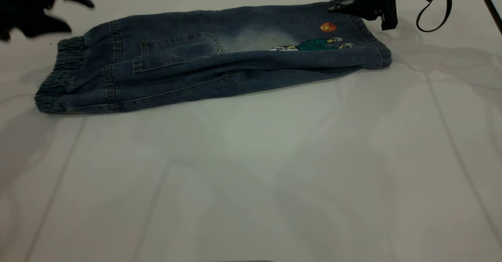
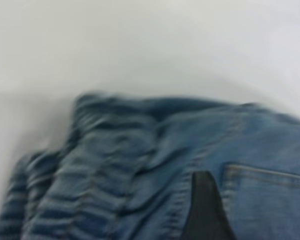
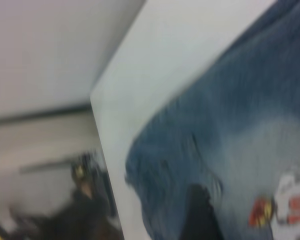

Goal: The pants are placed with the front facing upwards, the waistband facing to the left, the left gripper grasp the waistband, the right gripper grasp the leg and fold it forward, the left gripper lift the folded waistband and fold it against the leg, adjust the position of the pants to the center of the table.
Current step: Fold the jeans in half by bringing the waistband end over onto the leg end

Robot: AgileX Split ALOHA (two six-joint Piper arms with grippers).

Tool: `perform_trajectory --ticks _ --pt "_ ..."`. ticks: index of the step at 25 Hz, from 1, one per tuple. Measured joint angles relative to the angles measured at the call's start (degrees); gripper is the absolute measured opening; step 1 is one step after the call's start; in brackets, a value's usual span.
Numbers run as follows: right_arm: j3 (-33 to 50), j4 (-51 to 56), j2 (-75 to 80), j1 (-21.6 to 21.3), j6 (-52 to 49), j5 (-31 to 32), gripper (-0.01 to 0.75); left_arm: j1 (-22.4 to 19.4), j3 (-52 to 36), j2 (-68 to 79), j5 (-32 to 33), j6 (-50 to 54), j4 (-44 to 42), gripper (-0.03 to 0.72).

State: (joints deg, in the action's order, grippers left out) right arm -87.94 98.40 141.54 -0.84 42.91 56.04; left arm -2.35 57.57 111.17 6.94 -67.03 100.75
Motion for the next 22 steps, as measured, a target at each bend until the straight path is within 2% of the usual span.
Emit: perform_trajectory --ticks 4,7,10,12,17,20,22 --pt "0.0 -6.8 -0.45 0.17 1.12 3.28 0.416 -0.33 0.0 -5.69 2.04 -0.94 -6.49 0.444" --pt "0.0 -12.66 -1.74 0.75 1.26 3.95 0.416 -1.73 0.0 -8.79 7.91 2.35 -14.68 0.441" --pt "0.0 -17.29 -3.75 1.76 1.31 4.07 0.416 -4.12 0.0 -10.23 16.49 12.6 -28.12 0.433" --pt "0.0 -19.29 -5.43 2.57 1.31 4.14 0.416 -6.35 0.0 -10.35 21.03 23.51 -38.91 0.433" --pt "0.0 -20.21 -7.74 4.35 1.31 4.45 0.416 -11.04 0.0 -10.4 25.93 47.34 -67.03 0.433" --pt "0.0 -20.15 -7.87 5.24 1.31 4.39 0.416 -11.43 0.0 -10.4 26.8 54.03 -76.16 0.435" --pt "0.0 -20.15 -7.87 5.72 1.31 4.33 0.416 -11.43 0.0 -9.81 27.5 55.08 -77.72 0.447"
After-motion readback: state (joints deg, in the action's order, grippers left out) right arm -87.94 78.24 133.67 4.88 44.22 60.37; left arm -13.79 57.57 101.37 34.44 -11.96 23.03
